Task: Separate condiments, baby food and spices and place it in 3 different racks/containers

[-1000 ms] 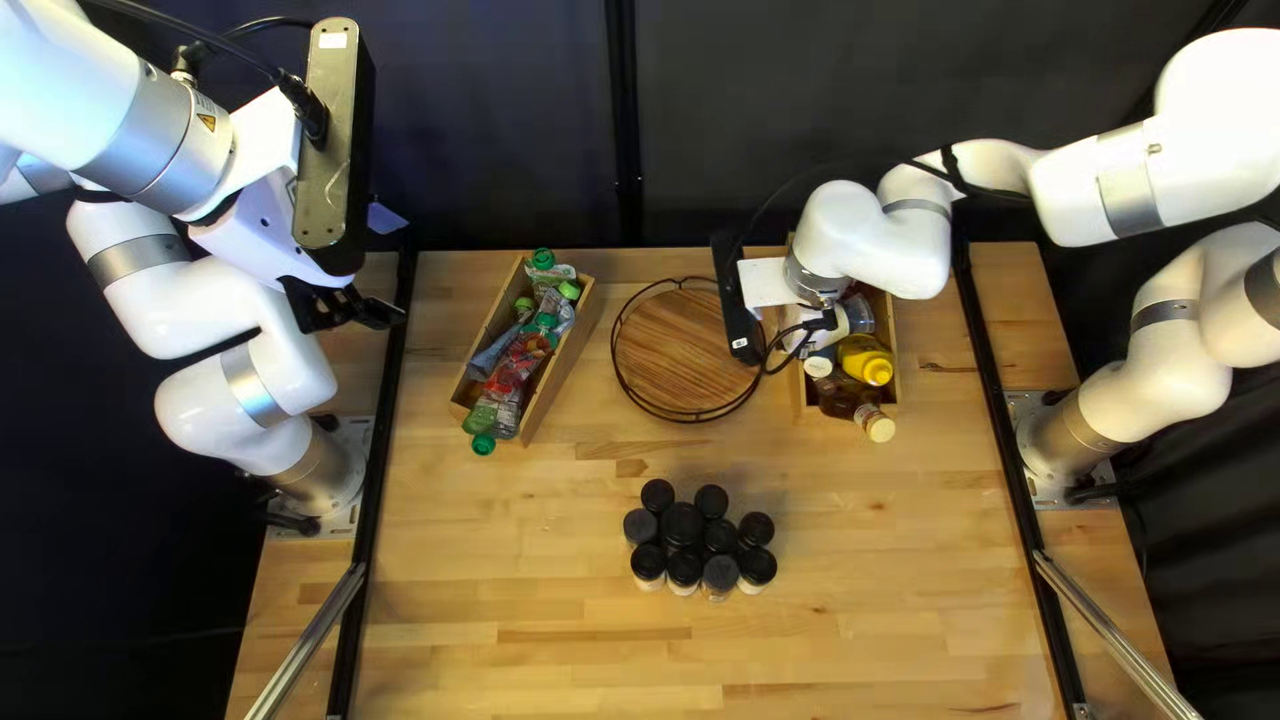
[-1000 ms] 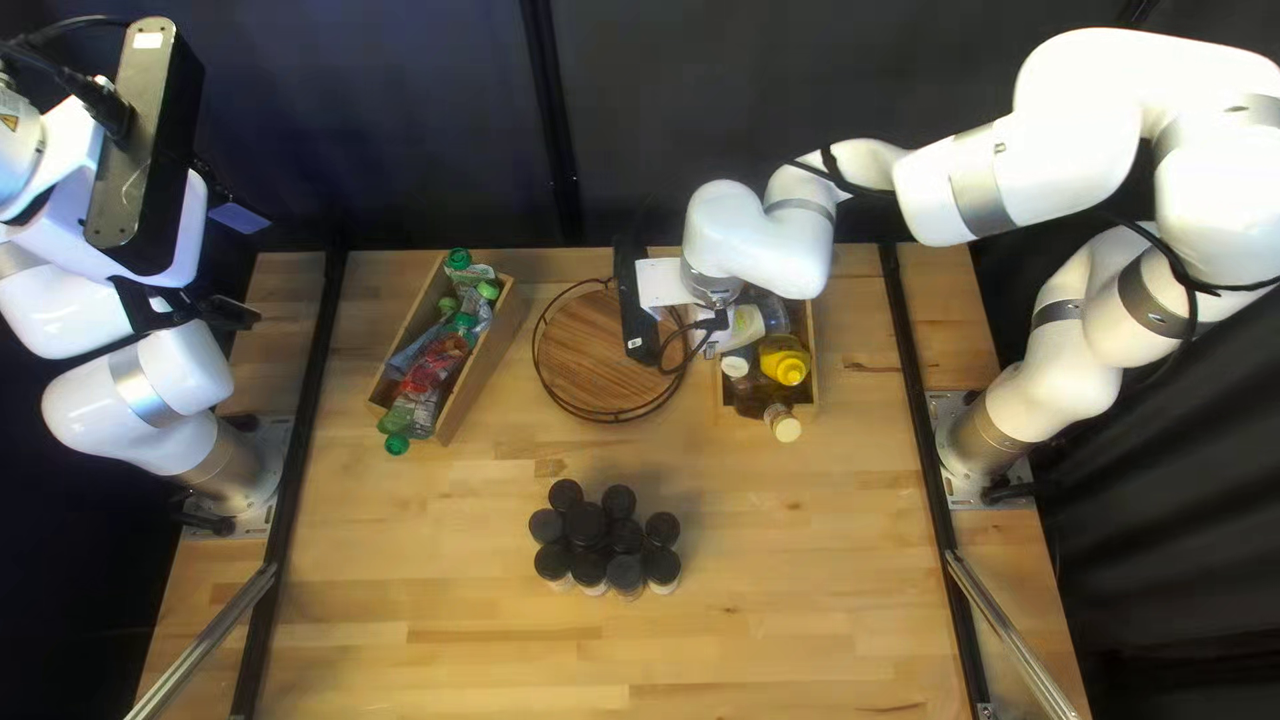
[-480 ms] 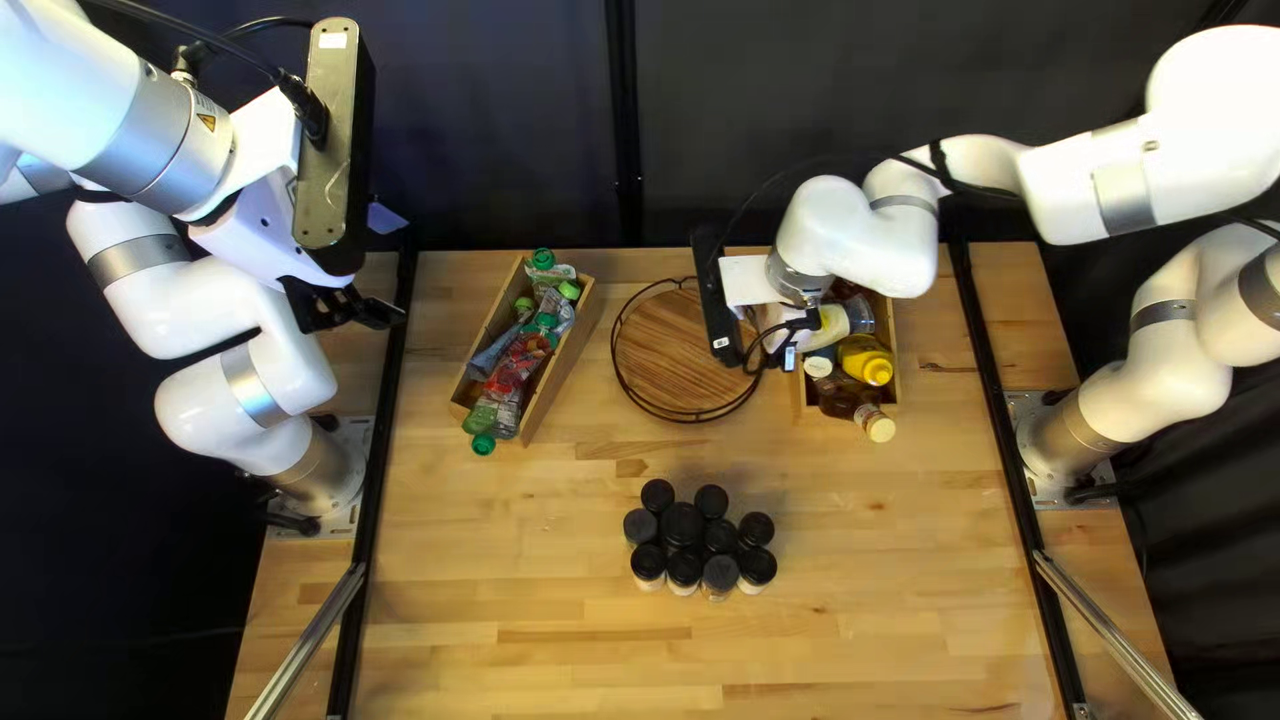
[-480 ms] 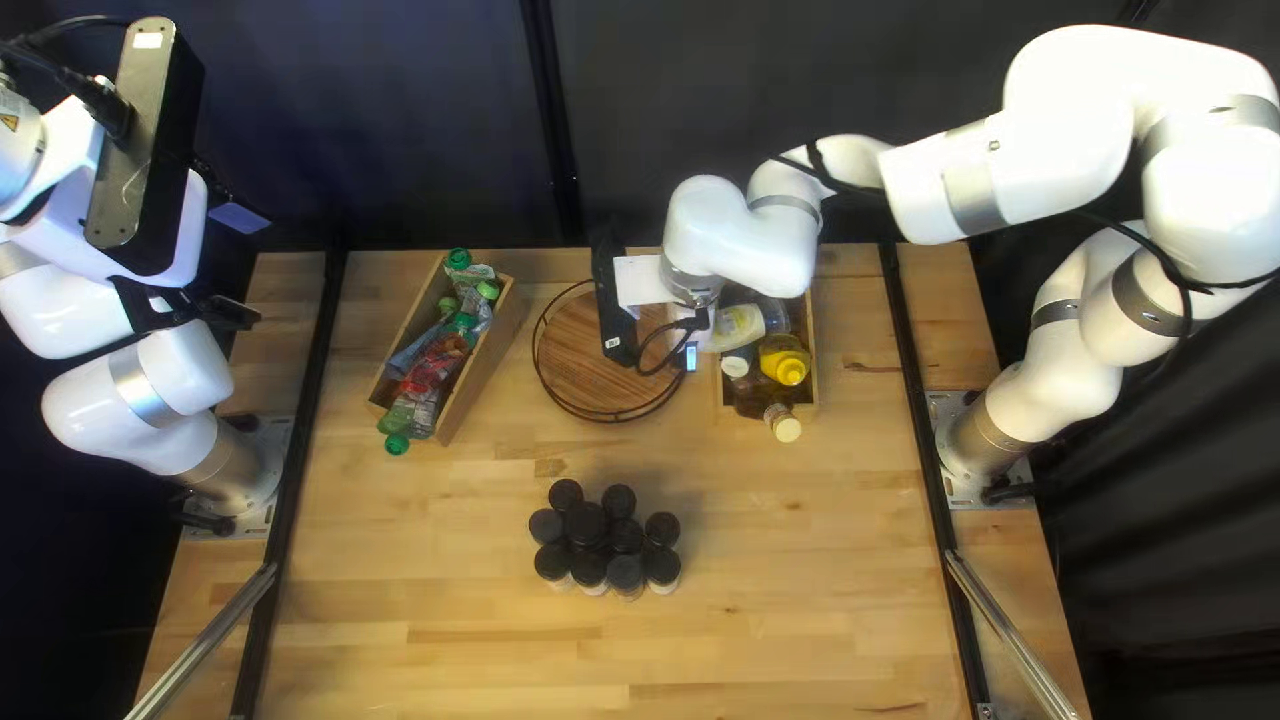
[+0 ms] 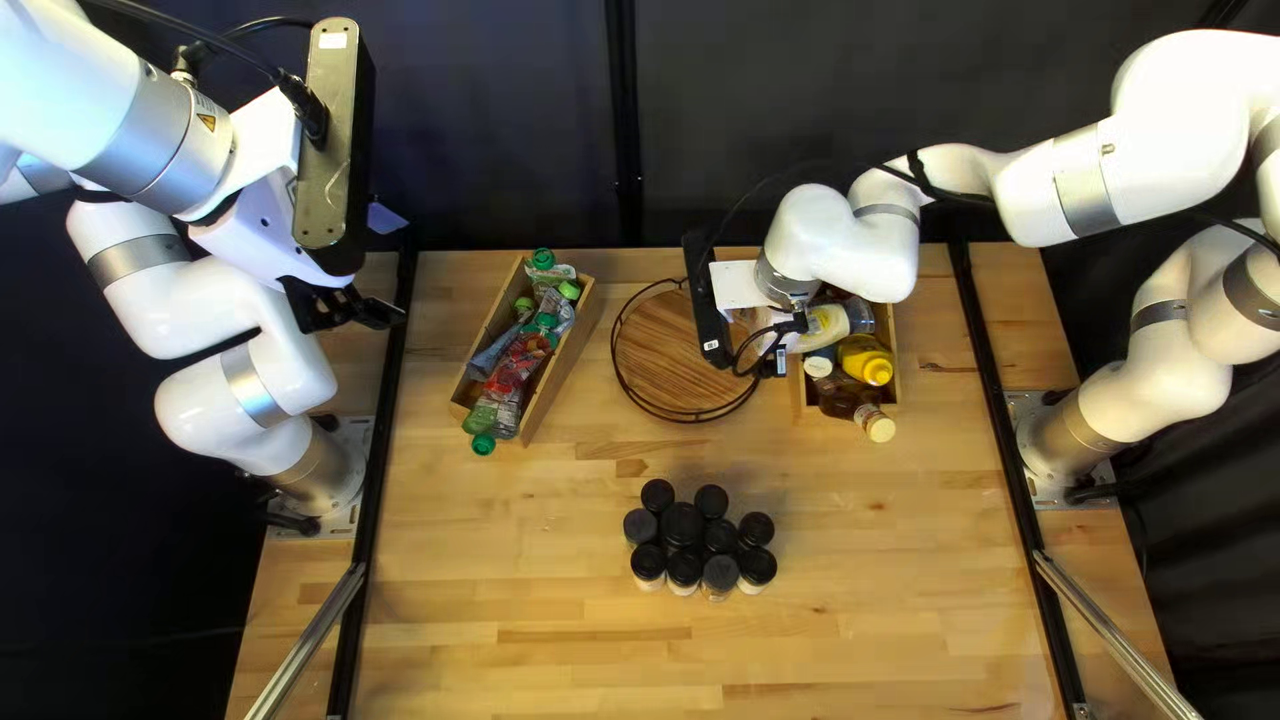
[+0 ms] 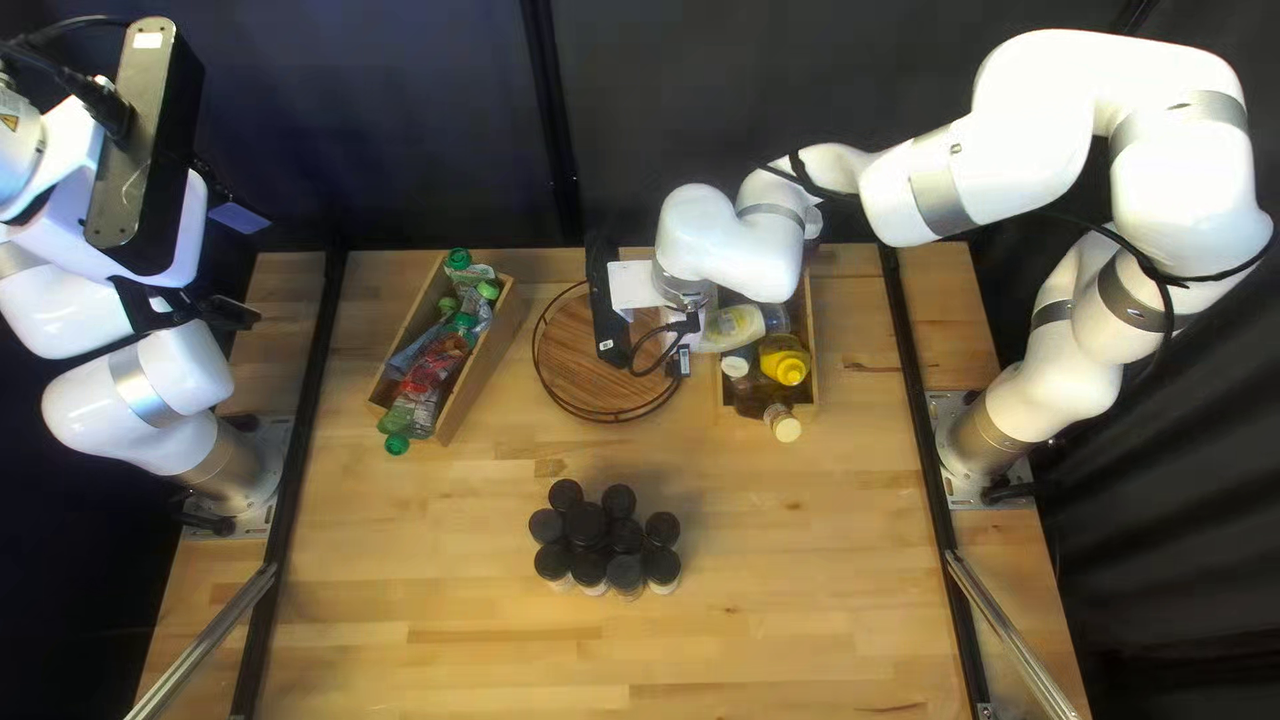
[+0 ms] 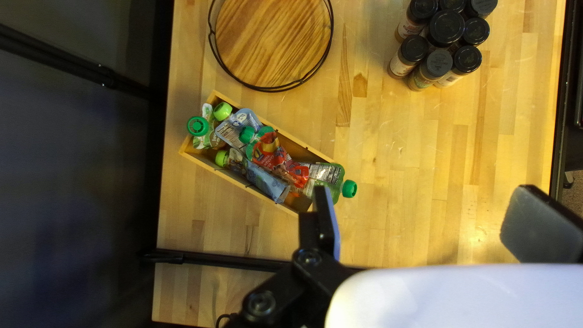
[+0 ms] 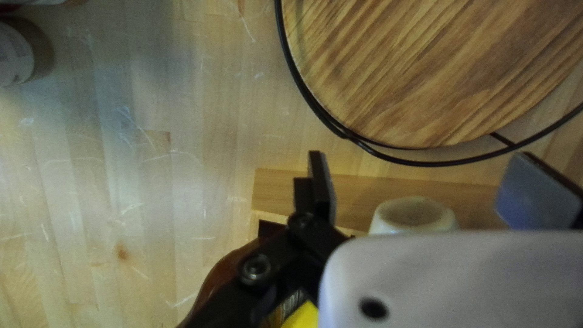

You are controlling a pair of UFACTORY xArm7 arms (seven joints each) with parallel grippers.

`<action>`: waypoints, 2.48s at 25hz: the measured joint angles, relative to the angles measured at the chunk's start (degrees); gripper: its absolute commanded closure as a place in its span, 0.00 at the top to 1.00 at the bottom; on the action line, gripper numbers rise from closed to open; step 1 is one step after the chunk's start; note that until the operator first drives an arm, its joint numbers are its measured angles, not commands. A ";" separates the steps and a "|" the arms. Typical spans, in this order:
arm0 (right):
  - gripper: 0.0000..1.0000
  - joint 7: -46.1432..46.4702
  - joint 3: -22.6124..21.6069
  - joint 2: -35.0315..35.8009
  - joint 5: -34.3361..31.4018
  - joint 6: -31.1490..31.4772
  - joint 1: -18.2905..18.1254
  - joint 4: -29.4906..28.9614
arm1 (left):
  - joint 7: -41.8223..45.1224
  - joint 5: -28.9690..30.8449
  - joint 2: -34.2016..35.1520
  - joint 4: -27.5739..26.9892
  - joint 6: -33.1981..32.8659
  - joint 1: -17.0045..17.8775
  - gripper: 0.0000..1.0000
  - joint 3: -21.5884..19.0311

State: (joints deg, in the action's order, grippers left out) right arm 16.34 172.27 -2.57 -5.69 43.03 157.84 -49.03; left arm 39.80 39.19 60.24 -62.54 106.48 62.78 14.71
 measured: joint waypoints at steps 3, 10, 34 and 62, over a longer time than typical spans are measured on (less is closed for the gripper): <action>1.00 -1.74 0.09 1.60 -1.40 1.42 -0.03 1.32 | 0.00 0.00 0.00 0.00 0.00 0.00 1.00 0.00; 1.00 -3.01 0.72 3.02 -2.70 2.93 -0.70 3.12 | 0.00 0.00 0.00 0.00 0.00 0.00 1.00 0.00; 0.00 -0.11 1.17 3.65 -1.61 2.71 -1.23 3.59 | 0.00 0.00 0.00 0.00 0.00 0.00 1.00 0.00; 0.00 19.96 5.82 20.43 8.67 3.43 2.83 10.33 | 0.00 0.00 0.00 0.00 0.00 0.00 1.00 0.00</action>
State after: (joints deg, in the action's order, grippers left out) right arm 36.30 178.09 17.86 2.99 46.46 160.68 -38.70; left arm 39.80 39.19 60.24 -62.54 106.48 62.78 14.71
